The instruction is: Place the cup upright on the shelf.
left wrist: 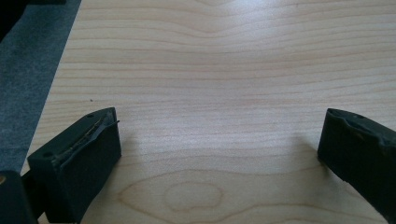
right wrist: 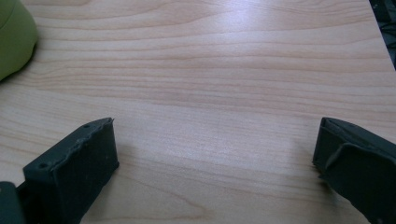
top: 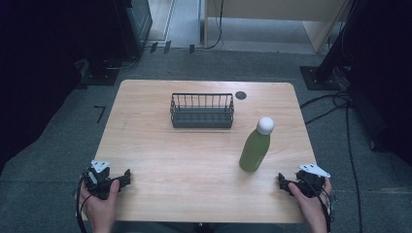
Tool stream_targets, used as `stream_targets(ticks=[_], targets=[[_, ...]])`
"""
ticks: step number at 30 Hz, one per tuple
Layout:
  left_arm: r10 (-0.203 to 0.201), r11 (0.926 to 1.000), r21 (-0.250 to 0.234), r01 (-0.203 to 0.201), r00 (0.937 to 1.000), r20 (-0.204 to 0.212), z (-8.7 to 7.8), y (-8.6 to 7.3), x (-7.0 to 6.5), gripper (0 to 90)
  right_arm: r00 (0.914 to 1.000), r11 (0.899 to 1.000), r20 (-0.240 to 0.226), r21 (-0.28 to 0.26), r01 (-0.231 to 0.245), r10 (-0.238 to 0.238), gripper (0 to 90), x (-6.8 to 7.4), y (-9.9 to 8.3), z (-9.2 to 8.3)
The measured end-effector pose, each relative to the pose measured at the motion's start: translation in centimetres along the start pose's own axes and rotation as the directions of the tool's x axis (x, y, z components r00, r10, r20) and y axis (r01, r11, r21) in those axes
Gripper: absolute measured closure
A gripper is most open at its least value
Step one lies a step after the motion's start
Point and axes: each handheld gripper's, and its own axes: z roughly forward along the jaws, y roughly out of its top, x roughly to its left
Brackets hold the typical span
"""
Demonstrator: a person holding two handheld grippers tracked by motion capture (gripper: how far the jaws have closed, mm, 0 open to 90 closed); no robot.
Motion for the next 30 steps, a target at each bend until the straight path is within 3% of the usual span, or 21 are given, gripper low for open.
stream_targets(ticks=[5,30], targets=[[0.000,1.0000,0.000,0.000,1.0000,0.000,0.0,0.0,0.0,0.0,0.9997,1.000,0.013,0.001,-0.019,0.019,0.0,0.2,0.0,-0.1],[-0.001,1.0000,0.000,0.001,1.0000,0.000,0.0,0.0,0.0,0.0,0.9968,0.998,-0.080,-0.058,-0.005,0.000,0.4,2.9,1.6,-1.8]])
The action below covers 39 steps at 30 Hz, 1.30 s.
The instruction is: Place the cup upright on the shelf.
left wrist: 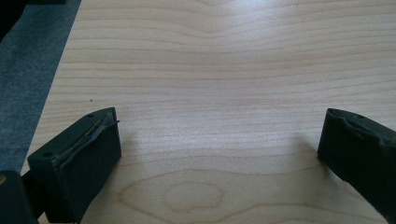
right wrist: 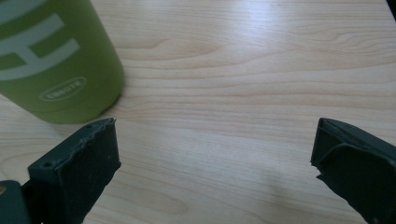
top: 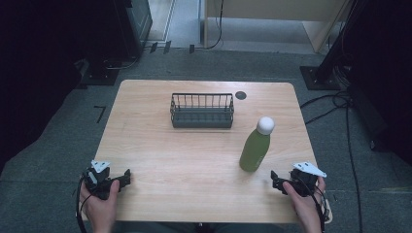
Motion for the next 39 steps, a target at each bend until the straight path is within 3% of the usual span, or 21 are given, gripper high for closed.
stream_targets(ticks=[16,39], targets=[[0.000,1.0000,0.000,0.000,1.0000,0.000,0.0,0.0,0.0,0.0,0.9966,0.999,-0.073,-0.022,0.035,-0.036,0.4,2.4,0.9,-0.3],[0.001,1.0000,0.000,-0.001,1.0000,0.000,0.0,0.0,0.0,0.0,0.9875,0.997,-0.147,-0.053,0.051,-0.058,0.4,4.4,1.9,-0.7]])
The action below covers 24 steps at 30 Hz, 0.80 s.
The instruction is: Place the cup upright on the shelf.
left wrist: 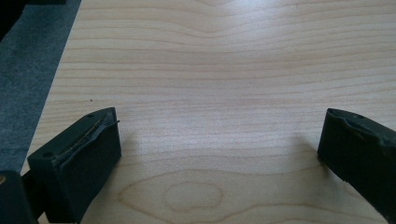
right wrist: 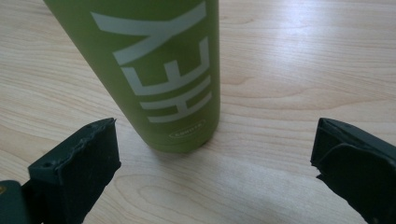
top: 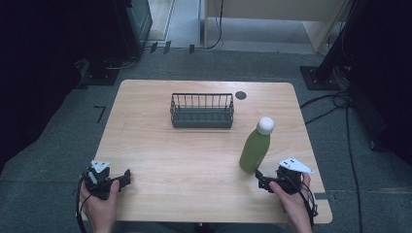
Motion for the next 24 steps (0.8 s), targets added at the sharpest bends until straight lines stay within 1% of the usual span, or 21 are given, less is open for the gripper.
stream_targets(ticks=[4,5,12,14,19,22,24], targets=[[0.000,1.0000,0.001,0.000,1.0000,0.000,0.0,0.0,0.0,0.0,0.9999,1.000,-0.012,-0.006,0.004,-0.004,0.5,0.2,0.2,0.0],[0.000,1.0000,0.000,0.000,1.0000,0.000,0.0,0.0,0.0,0.0,0.9999,1.000,-0.015,-0.014,0.003,-0.003,3.2,0.4,0.4,0.0],[0.000,1.0000,0.001,0.000,1.0000,0.000,0.0,0.0,0.0,0.0,0.9993,1.000,-0.035,-0.027,0.013,-0.014,4.4,1.0,1.0,0.2],[-0.002,1.0000,0.000,0.002,1.0000,0.000,0.0,0.0,0.0,0.0,0.9987,0.999,-0.048,-0.035,0.014,-0.016,5.1,1.4,1.4,0.3],[-0.002,1.0000,0.000,0.002,1.0000,0.000,0.0,0.0,0.0,0.0,0.9982,0.999,-0.055,-0.047,0.019,-0.022,6.0,1.9,2.1,0.5],[-0.002,1.0000,0.000,0.002,1.0000,0.000,0.0,0.0,0.0,0.0,0.9985,0.998,-0.044,-0.057,0.029,-0.031,7.0,2.3,2.5,0.6],[-0.001,1.0000,0.000,0.001,1.0000,0.000,0.0,0.0,0.0,0.0,0.9985,0.998,-0.047,-0.059,0.028,-0.030,7.0,2.3,2.6,0.7]])
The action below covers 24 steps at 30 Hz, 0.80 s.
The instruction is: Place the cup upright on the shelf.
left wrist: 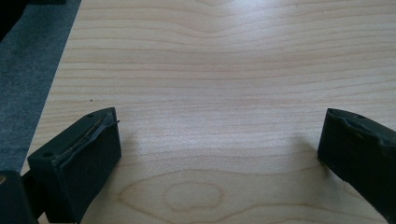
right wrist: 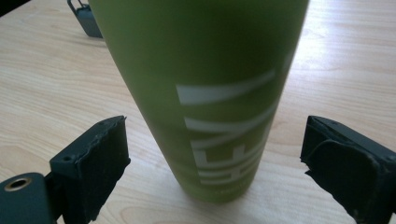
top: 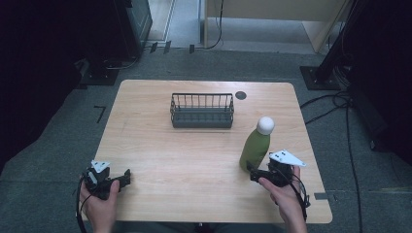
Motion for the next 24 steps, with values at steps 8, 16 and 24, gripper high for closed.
stream_targets(ticks=[8,16,24], targets=[[0.000,1.0000,-0.001,0.000,1.0000,0.000,0.0,0.0,0.0,0.0,0.9998,0.999,0.008,-0.036,-0.016,0.016,12.2,0.4,1.3,0.1],[0.001,1.0000,0.000,-0.001,1.0000,0.000,0.0,0.0,0.0,0.0,0.9997,0.998,0.011,-0.052,-0.020,0.020,13.6,0.5,2.0,0.2],[0.000,1.0000,0.000,0.000,1.0000,0.000,0.0,0.0,0.0,0.0,0.9997,0.998,0.013,-0.065,-0.018,0.019,14.2,0.7,2.7,0.5]])
